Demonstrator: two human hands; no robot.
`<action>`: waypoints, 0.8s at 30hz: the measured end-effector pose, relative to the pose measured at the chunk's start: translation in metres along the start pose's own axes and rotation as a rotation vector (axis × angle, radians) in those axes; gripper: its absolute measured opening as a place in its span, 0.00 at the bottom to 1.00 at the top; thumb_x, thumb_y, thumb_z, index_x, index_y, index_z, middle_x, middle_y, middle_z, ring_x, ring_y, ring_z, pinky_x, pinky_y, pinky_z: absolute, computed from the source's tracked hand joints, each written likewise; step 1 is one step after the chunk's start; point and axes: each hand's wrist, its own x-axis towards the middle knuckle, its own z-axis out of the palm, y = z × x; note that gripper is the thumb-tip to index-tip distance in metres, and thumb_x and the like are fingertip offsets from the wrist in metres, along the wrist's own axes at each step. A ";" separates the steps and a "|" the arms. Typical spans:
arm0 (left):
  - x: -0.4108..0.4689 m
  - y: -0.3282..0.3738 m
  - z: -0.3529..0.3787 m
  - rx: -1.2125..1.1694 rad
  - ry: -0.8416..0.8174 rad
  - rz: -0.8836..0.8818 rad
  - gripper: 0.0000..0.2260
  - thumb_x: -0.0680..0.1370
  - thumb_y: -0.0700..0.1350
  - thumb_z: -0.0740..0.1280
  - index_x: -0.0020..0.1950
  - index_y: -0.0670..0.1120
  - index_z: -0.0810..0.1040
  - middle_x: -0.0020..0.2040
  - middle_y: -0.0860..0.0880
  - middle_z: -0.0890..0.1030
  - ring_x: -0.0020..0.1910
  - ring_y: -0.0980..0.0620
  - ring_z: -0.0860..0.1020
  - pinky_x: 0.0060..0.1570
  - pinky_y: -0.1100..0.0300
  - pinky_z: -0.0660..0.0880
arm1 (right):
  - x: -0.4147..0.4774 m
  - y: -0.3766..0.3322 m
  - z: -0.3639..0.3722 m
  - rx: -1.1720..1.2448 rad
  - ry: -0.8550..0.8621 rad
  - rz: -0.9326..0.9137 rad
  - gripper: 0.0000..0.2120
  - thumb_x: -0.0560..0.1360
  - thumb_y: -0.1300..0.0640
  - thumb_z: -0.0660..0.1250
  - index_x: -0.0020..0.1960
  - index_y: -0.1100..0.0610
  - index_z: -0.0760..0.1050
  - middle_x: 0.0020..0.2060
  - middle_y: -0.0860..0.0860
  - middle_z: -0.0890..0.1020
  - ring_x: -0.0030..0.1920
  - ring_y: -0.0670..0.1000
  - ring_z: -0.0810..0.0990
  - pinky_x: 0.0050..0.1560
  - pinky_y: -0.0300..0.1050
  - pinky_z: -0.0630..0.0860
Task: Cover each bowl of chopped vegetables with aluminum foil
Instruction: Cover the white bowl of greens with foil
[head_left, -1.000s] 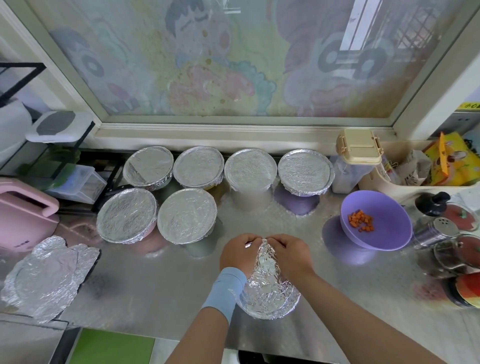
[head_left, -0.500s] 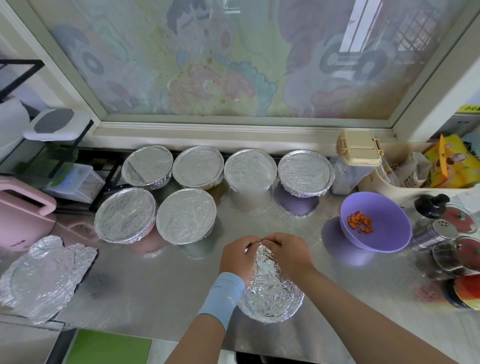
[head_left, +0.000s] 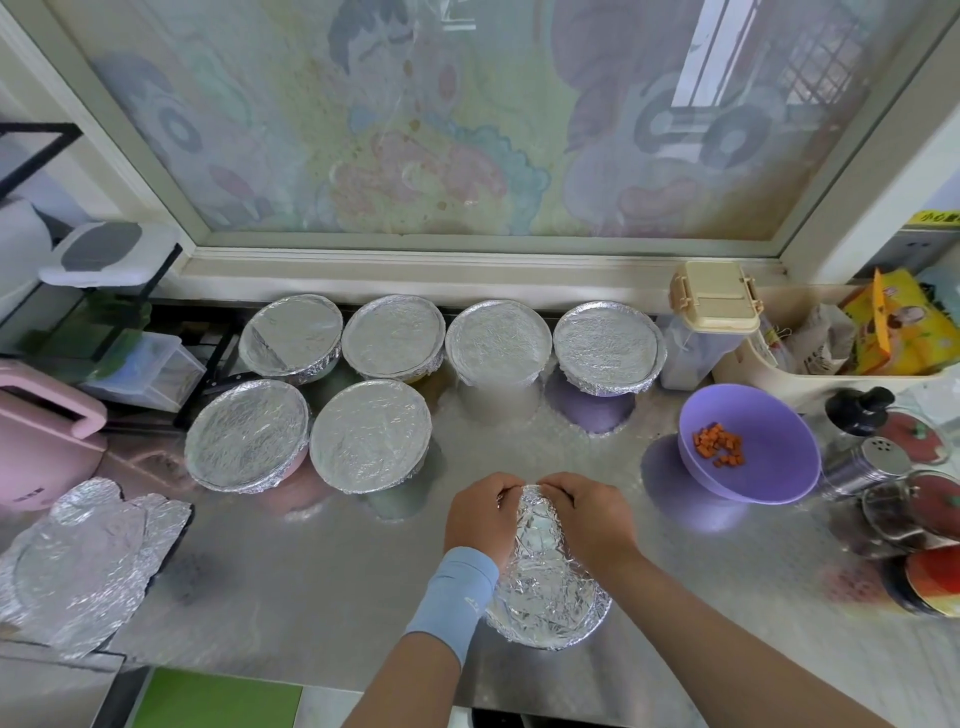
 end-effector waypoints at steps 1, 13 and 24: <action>-0.001 0.000 0.000 -0.004 0.009 -0.008 0.09 0.80 0.44 0.64 0.52 0.52 0.83 0.49 0.56 0.84 0.48 0.57 0.79 0.51 0.65 0.74 | -0.001 0.000 0.000 0.001 -0.011 -0.011 0.07 0.78 0.48 0.65 0.51 0.42 0.82 0.44 0.39 0.85 0.44 0.44 0.80 0.46 0.38 0.72; 0.000 -0.002 0.002 0.043 -0.036 0.039 0.06 0.80 0.46 0.64 0.49 0.53 0.81 0.44 0.56 0.83 0.44 0.56 0.79 0.48 0.58 0.77 | -0.002 0.000 0.001 0.009 -0.102 -0.039 0.10 0.80 0.50 0.62 0.58 0.43 0.78 0.48 0.41 0.83 0.47 0.47 0.81 0.52 0.44 0.77; 0.000 0.003 0.003 0.071 -0.039 0.030 0.09 0.81 0.45 0.61 0.53 0.54 0.80 0.48 0.57 0.82 0.45 0.55 0.80 0.49 0.55 0.79 | 0.005 0.004 -0.004 -0.032 -0.099 0.002 0.09 0.80 0.48 0.63 0.53 0.43 0.82 0.41 0.44 0.86 0.41 0.48 0.83 0.46 0.37 0.74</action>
